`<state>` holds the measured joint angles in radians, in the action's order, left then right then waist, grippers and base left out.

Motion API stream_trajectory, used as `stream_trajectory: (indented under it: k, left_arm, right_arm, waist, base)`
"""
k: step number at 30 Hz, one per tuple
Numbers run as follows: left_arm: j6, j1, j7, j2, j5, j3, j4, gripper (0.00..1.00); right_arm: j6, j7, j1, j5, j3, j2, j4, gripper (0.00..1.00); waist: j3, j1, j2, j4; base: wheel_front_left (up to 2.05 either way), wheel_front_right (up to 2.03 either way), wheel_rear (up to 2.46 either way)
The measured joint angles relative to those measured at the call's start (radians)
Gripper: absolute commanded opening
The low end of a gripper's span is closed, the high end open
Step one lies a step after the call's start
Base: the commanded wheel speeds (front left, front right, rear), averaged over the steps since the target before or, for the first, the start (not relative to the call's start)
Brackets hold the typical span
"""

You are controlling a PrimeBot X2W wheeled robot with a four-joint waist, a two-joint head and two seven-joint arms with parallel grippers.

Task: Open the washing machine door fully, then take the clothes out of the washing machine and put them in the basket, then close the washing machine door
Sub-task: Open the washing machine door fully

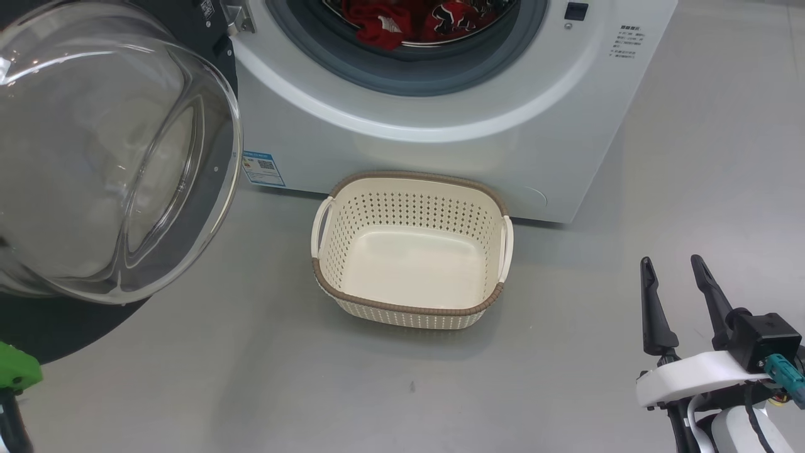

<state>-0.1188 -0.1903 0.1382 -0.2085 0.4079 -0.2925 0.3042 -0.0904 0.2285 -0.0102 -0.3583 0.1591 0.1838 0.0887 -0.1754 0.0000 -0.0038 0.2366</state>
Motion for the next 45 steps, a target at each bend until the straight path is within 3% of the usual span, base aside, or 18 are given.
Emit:
stream_trajectory:
  k: [15,25,33,34,36,38,45]
  left_arm:
    - [0.004,0.134,0.076,0.064,-0.026,0.050,-0.099,0.00]
    - [0.062,0.208,0.083,0.133,-0.067,0.194,-0.190,0.00]
    - [0.097,0.236,0.065,0.146,-0.070,0.285,-0.232,0.00]
    - [0.098,0.237,0.058,0.146,-0.070,0.296,-0.232,0.31]
    - [0.106,0.237,0.054,0.147,-0.070,0.312,-0.234,0.47]
    - [0.106,0.238,0.046,0.148,-0.071,0.324,-0.238,1.00]
    - [0.105,0.242,0.031,0.150,-0.091,0.348,-0.248,1.00]
  right_arm:
    - [0.000,0.001,-0.005,0.000,-0.003,0.001,0.014,1.00]
    - [0.000,0.002,-0.009,0.000,0.003,-0.002,0.013,1.00]
    - [0.003,0.002,-0.009,0.000,0.026,-0.013,0.016,1.00]
    - [0.009,0.002,-0.009,0.000,0.028,-0.013,0.017,1.00]
    - [0.010,0.002,-0.009,0.000,0.032,-0.014,0.017,1.00]
    - [0.010,0.002,-0.009,0.000,0.036,-0.016,0.020,1.00]
    - [0.021,0.002,-0.005,0.001,0.055,-0.022,0.026,1.00]
  waist:
    - [0.056,0.0000,0.0000,-0.017]
    - [0.064,0.0000,0.0000,-0.023]
    - [0.068,0.0000,0.0000,-0.055]
    - [0.068,0.0000,0.0000,-0.060]
    - [0.068,0.0000,0.0000,-0.070]
    - [0.068,0.0000,0.0000,-0.082]
    - [0.071,0.0000,0.0000,-0.127]
  base:
    - [0.00,0.00,0.00]
    - [0.00,0.00,0.00]
    - [0.00,0.00,0.00]
    - [0.00,0.00,0.00]
    - [0.00,0.00,0.00]
    - [0.00,0.00,0.00]
    - [0.00,0.00,0.00]
